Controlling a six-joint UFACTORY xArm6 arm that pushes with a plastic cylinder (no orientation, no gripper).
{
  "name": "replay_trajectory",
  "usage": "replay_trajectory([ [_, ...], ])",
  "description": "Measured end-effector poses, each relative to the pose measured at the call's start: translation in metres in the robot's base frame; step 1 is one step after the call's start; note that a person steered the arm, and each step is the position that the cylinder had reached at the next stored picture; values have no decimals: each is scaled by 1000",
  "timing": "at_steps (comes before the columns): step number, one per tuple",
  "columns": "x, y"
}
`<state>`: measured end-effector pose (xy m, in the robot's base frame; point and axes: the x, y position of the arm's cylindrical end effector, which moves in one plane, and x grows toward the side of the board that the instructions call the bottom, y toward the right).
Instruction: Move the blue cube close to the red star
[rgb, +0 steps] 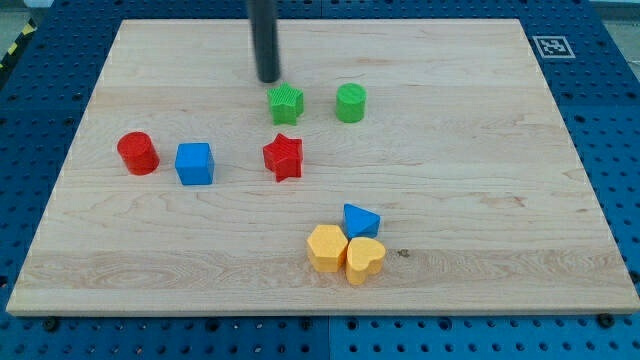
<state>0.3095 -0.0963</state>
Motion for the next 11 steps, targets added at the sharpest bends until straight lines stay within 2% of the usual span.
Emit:
replay_trajectory([
  [1, -1, -61],
  [2, 30, -96],
  [3, 84, -113],
  [4, 117, -113],
  [5, 133, -113],
  [7, 146, -103],
  [9, 146, -61],
  [11, 161, -47],
])
